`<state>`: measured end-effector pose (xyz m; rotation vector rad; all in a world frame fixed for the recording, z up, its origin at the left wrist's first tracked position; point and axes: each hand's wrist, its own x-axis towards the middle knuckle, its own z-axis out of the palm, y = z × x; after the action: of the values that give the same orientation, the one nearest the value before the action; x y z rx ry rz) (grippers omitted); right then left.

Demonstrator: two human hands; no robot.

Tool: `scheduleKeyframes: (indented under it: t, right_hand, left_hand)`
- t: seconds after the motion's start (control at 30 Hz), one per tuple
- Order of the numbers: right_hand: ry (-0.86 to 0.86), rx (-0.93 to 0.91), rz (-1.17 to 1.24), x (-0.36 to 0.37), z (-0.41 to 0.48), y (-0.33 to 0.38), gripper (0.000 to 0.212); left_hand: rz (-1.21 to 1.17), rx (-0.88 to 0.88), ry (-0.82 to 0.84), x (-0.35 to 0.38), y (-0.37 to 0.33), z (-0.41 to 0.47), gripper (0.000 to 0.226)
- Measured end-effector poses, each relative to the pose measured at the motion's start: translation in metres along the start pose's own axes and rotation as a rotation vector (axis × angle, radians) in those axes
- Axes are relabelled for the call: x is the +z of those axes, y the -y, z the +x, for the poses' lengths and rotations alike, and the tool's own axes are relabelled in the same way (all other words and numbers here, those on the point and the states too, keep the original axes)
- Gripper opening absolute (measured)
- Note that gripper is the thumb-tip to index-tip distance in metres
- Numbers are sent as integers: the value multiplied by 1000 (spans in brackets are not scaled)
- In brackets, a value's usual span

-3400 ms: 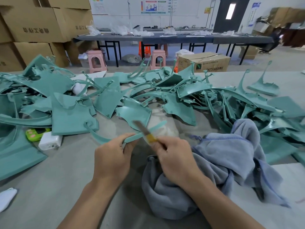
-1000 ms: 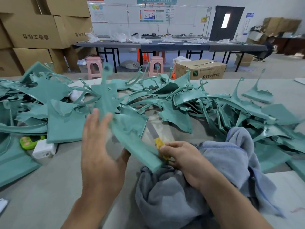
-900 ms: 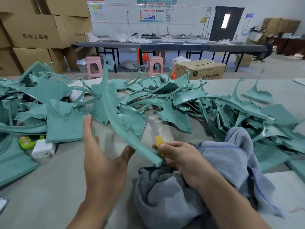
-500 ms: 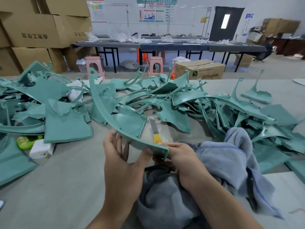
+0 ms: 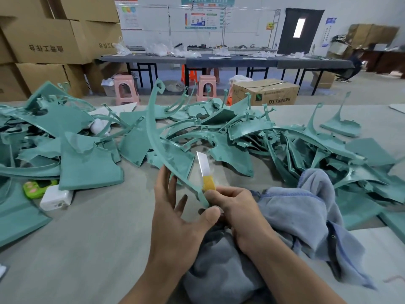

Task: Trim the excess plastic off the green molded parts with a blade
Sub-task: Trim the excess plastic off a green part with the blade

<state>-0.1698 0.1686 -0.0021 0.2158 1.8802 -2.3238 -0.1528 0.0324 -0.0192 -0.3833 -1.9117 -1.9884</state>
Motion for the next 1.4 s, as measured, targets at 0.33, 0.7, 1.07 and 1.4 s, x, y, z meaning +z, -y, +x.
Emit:
scheduleKeyframes:
  t: [0.33,0.7,1.07,1.4]
  right_hand:
    - [55,48,84,7,-3,3,18]
    - [74,-630,-600,12,-17,-3,28]
    - [-242,-480,-704,-14,3,7,34]
    - [-701,-159,-630,-44,25,9,42]
  left_hand:
    - [168,-112,-380,-10,-1,6,17]
    - [741,75,-50,-48,12,16,49]
    - [652,42,-13,-48,14,15,50]
    - [404,-55,-351,-67,15,22,21]
